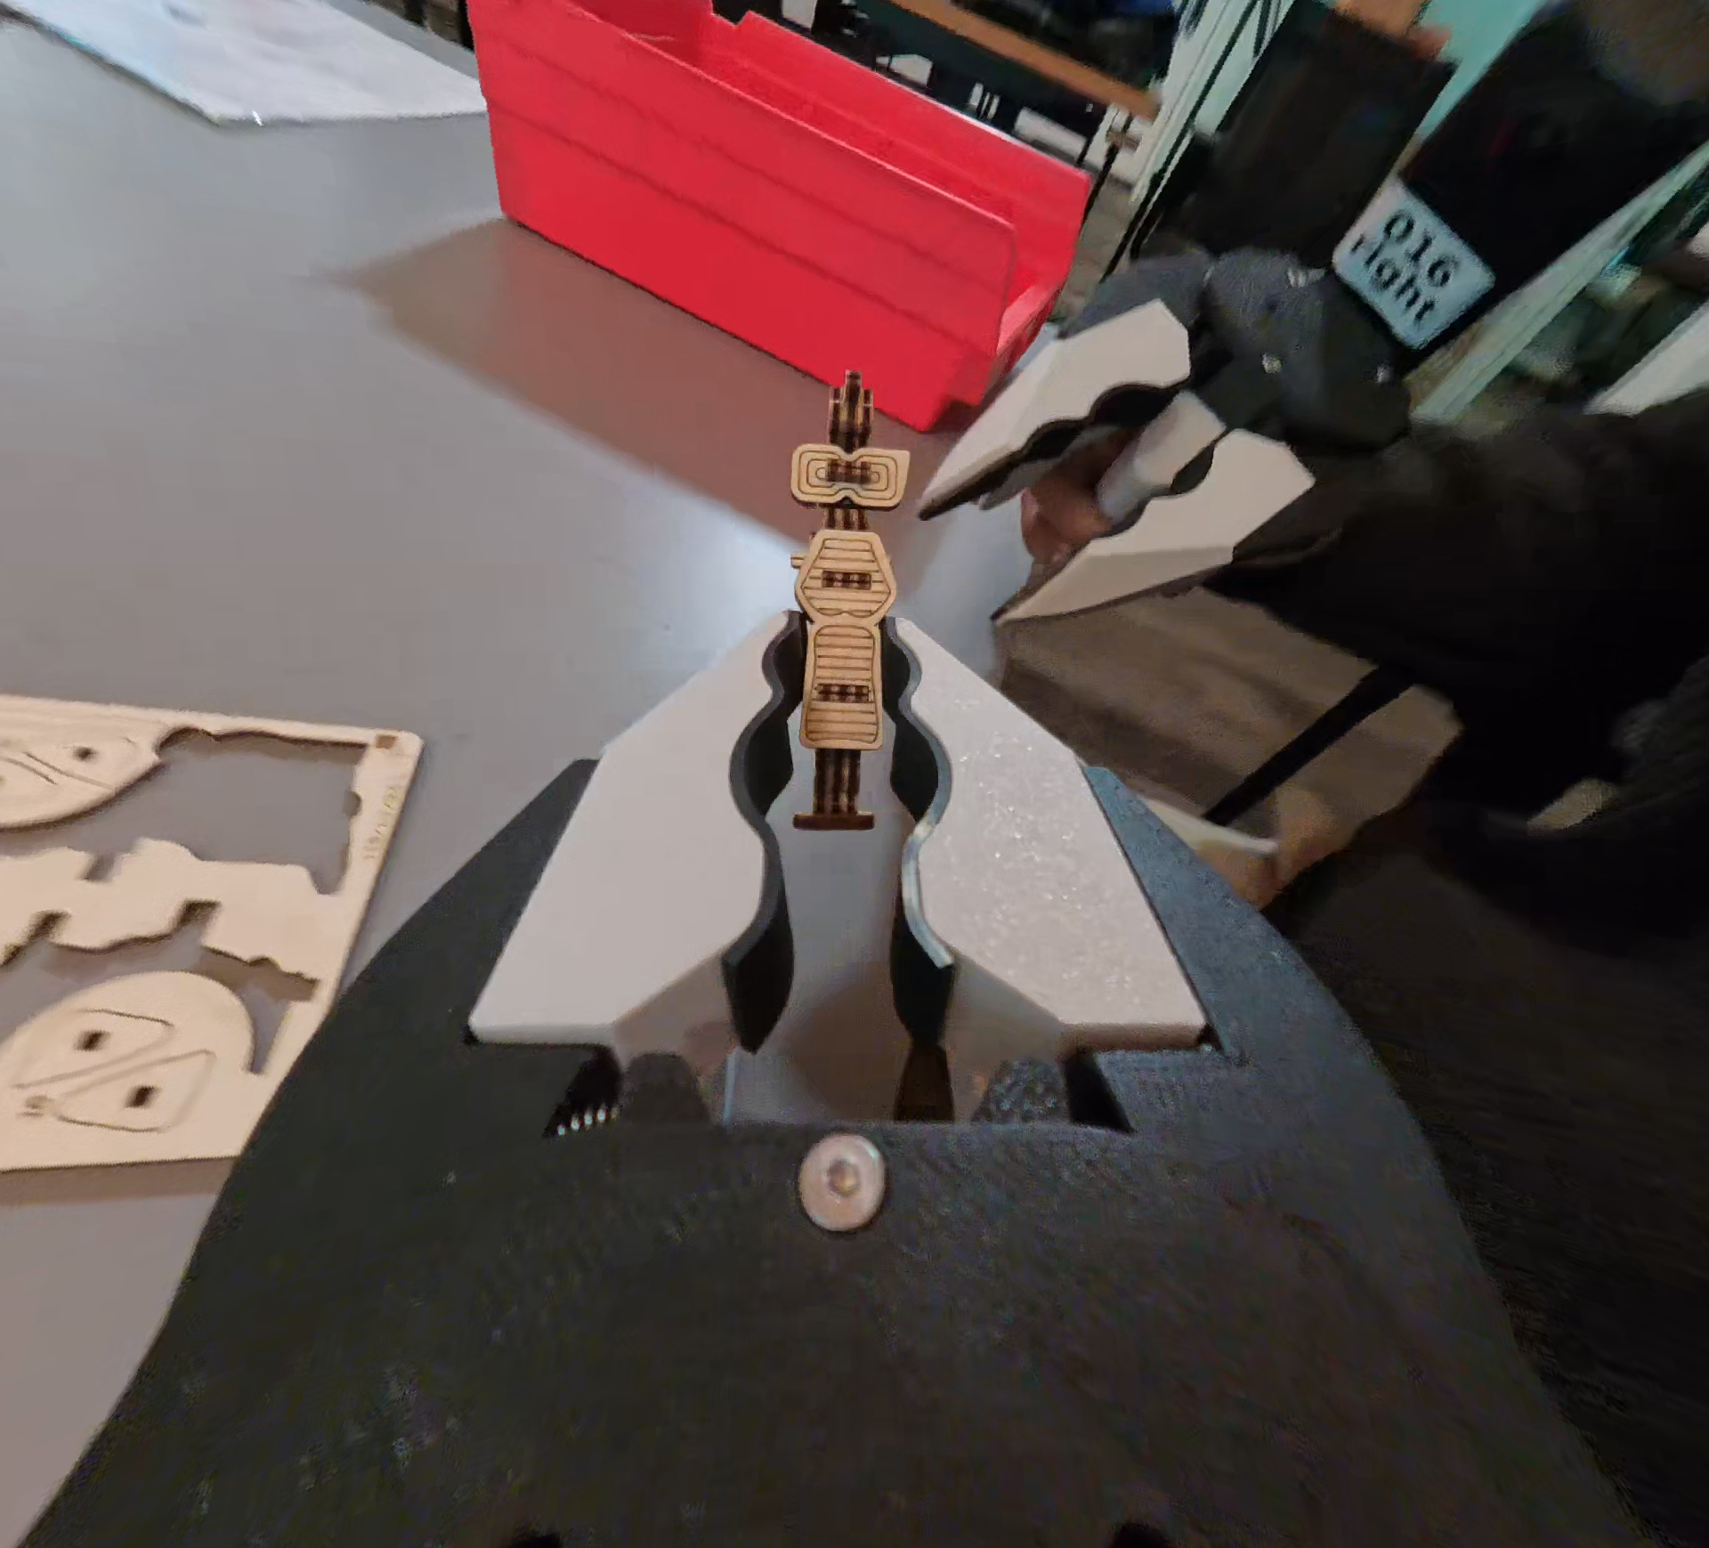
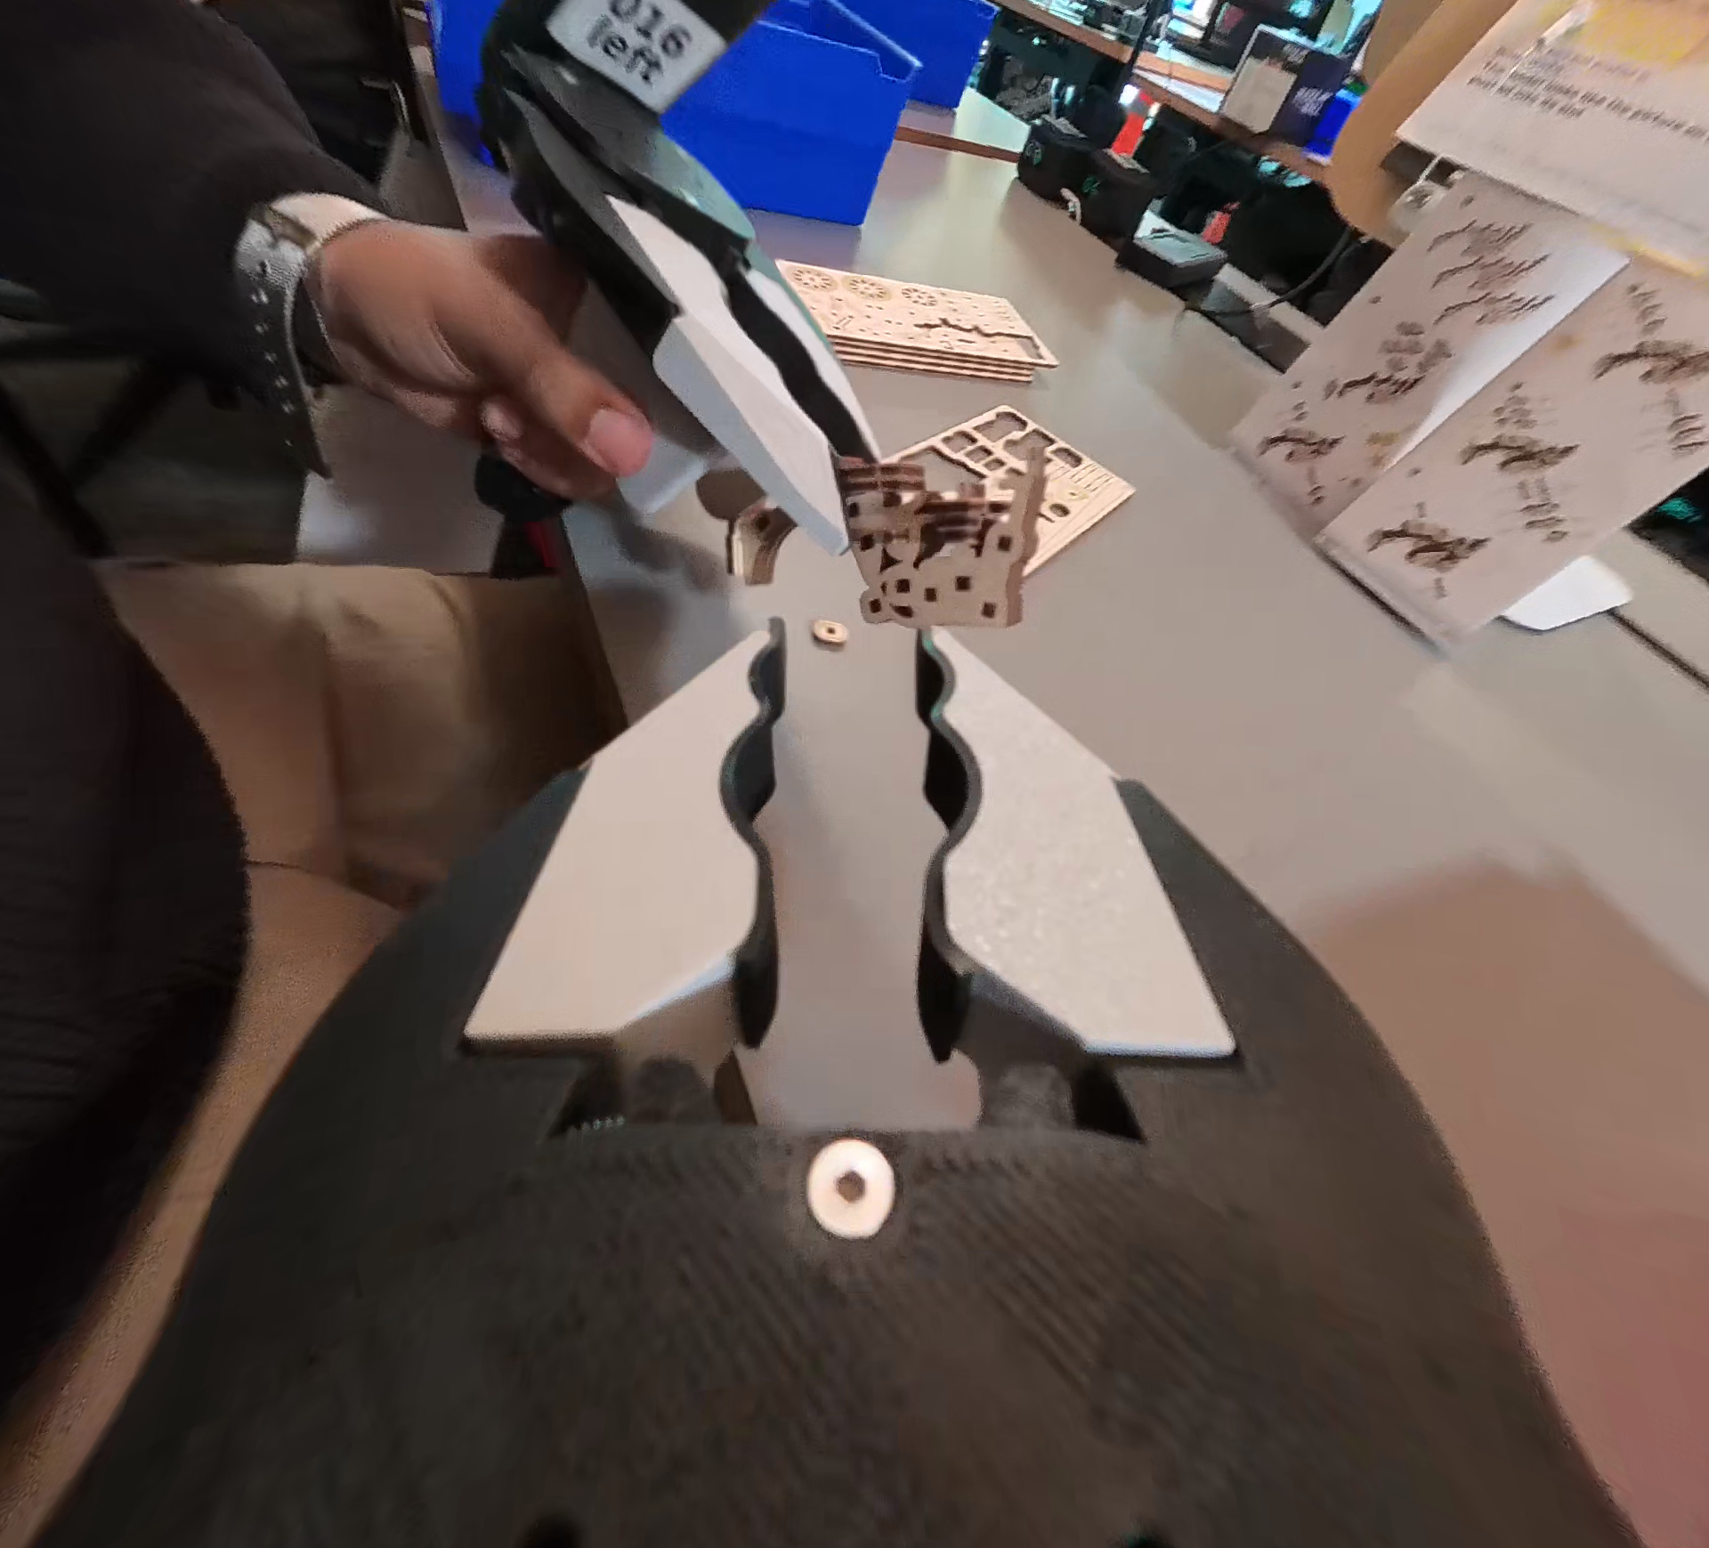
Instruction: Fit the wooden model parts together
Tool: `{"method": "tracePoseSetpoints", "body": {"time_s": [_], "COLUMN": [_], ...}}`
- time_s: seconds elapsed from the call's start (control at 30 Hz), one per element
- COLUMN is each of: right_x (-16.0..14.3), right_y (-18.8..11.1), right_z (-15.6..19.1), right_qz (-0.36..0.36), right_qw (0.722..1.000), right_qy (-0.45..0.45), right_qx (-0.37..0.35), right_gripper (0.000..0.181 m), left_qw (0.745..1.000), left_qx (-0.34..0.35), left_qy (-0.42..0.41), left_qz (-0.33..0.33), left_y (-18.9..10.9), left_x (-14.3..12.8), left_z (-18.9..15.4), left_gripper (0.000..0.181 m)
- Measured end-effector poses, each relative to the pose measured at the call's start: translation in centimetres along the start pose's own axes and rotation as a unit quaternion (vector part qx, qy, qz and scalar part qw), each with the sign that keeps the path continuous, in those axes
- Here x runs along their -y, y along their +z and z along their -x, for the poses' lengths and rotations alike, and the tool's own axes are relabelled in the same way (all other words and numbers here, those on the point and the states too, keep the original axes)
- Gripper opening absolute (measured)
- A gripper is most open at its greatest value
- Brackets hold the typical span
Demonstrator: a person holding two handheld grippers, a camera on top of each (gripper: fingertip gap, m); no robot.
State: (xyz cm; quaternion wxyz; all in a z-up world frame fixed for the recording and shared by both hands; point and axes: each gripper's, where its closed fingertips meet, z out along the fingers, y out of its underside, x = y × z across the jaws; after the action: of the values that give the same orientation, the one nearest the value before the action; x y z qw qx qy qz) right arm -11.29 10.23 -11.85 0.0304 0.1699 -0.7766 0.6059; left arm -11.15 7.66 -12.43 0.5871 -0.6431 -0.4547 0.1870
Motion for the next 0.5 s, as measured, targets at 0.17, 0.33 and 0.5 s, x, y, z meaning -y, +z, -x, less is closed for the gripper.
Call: {"method": "tracePoseSetpoints", "body": {"time_s": [0.17,0.33,0.5], "right_x": [0.5,1.1,1.3], "right_y": [-0.5,-0.8,-0.7], "right_z": [-1.3,-1.3,-0.6], "right_qz": [-0.013,-0.033,-0.035], "right_qw": [0.999,0.998,0.996], "right_qy": [-0.012,-0.028,-0.069], "right_qx": [-0.037,-0.039,-0.036], "right_gripper": [0.042,0.07,0.073], "left_qw": [0.988,0.949,0.941], "left_qx": [0.046,0.087,0.081], "left_qy": [0.147,0.301,0.327], "left_qz": [0.019,0.029,0.021], "left_y": [0.0,0.2,0.2], "left_x": [0.0,0.0,0.0], "left_z": [-0.8,-1.8,-2.7], "left_gripper": [0.015,0.015,0.015]}}
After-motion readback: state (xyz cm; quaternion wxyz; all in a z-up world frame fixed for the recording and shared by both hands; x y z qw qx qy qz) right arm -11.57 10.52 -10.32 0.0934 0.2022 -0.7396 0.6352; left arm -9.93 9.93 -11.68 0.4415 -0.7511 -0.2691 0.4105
